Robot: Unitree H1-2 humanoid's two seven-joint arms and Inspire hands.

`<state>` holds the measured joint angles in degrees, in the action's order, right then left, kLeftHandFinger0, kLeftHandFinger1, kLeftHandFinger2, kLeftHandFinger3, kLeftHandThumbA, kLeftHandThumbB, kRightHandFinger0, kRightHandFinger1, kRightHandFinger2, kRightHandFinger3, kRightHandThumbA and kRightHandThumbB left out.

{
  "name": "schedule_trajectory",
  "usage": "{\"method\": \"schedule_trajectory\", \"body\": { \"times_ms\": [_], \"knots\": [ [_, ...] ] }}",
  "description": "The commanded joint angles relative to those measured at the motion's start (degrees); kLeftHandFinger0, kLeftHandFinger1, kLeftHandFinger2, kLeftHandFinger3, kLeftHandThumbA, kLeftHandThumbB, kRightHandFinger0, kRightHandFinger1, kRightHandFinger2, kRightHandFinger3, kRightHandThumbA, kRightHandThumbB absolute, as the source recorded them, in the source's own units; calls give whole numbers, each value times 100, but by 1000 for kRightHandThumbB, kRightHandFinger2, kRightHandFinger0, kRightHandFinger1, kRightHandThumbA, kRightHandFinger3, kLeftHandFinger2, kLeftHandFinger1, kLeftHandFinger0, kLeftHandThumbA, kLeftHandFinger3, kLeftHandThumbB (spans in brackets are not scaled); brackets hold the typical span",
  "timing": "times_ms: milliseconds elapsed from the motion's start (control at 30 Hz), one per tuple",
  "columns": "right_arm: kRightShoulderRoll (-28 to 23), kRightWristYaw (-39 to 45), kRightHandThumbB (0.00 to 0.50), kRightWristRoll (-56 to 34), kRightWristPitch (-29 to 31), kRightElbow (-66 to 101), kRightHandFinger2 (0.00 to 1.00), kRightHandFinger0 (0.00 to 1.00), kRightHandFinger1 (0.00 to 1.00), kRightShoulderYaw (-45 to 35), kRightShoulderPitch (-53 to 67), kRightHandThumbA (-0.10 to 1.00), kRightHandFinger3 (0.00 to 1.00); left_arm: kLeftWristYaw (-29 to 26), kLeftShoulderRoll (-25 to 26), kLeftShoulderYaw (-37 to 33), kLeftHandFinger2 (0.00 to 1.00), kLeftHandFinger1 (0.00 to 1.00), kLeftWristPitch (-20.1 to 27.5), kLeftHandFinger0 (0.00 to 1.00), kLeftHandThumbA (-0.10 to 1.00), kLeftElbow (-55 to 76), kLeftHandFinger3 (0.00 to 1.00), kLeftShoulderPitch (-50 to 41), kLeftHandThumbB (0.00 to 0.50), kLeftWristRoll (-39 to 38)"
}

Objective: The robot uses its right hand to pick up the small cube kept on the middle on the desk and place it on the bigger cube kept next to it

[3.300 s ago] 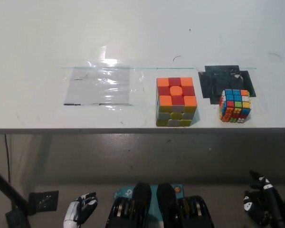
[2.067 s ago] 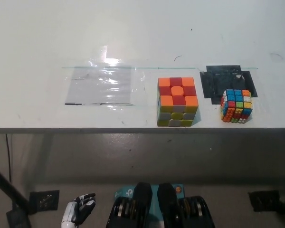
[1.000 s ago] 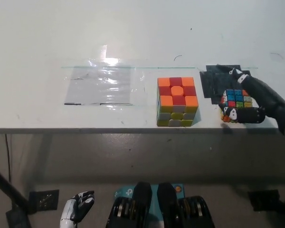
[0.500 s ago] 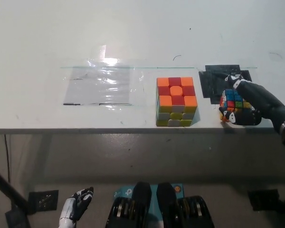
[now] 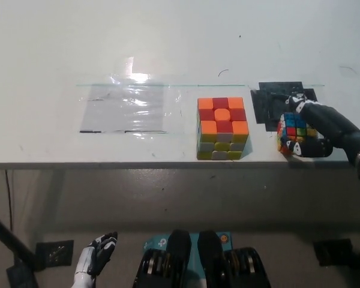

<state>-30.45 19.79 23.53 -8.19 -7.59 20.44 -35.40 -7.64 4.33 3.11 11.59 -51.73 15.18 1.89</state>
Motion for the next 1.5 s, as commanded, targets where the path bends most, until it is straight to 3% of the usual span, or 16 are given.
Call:
{"method": "schedule_trajectory", "body": {
  "times_ms": [0,200,333,400,467,533,633,700,867,900,1133,1233,1333,1400,1433,1467],
  "knots": [
    [-90,109,448,177,139,63,1000,1000,1000,-51,-271,545,1000,-46,79,-29,825,824,12,901,716,139,772,165,59,64],
    [-78,123,417,229,254,-136,1000,1000,1000,-23,-198,509,1000,22,79,5,832,837,-43,901,723,163,817,217,64,-11],
    [-48,136,404,291,217,-297,1000,1000,1000,-19,-221,518,1000,24,68,31,792,790,-78,857,710,199,754,250,65,-38],
    [-22,241,404,220,111,-405,1000,1000,1000,-42,-224,483,1000,-47,82,2,882,866,-85,945,761,102,868,336,102,33],
    [-11,268,412,218,121,-458,1000,1000,1000,-36,-220,485,1000,-7,86,6,868,853,-104,945,758,139,851,329,89,12],
    [-1,266,438,207,338,-680,1000,1000,1000,14,-218,513,1000,25,94,-12,943,914,-82,998,804,125,962,335,95,19],
    [32,322,445,175,318,-759,1000,1000,1000,4,-206,518,1000,111,89,33,779,772,-38,853,775,150,747,333,70,-79],
    [38,300,442,224,353,-773,1000,1000,1000,9,-223,528,1000,137,97,68,811,796,-82,867,781,150,800,376,83,-121],
    [83,129,415,267,499,-1073,1000,1000,1000,-28,-142,474,1000,77,119,22,787,798,-40,877,795,48,748,518,108,-25],
    [97,94,414,345,535,-1178,1000,1000,1000,27,-159,486,1000,106,117,44,731,743,56,818,778,15,690,534,107,-67],
    [109,-86,342,869,675,-1451,1000,1000,1000,340,-321,347,1000,35,187,-16,827,817,33,904,838,-34,809,658,123,42],
    [54,-226,337,1087,852,-1504,1000,1000,1000,476,-359,332,1000,28,205,-35,757,764,60,841,844,-76,694,700,114,65],
    [-2,-427,337,1388,996,-1564,1000,809,993,625,-407,307,1000,52,234,-53,740,763,218,840,859,-159,673,766,110,62],
    [-27,-510,320,1523,1030,-1578,939,608,703,683,-420,320,1000,43,237,-65,744,761,237,836,869,-203,674,805,108,70],
    [-31,-564,321,1580,1040,-1587,895,561,641,698,-436,319,1000,29,244,-80,748,764,216,836,873,-207,678,834,109,89],
    [-27,-802,272,1727,1181,-1679,829,478,551,754,-448,271,1000,-18,248,-104,817,831,146,910,887,-176,760,834,110,135]
  ]
}}
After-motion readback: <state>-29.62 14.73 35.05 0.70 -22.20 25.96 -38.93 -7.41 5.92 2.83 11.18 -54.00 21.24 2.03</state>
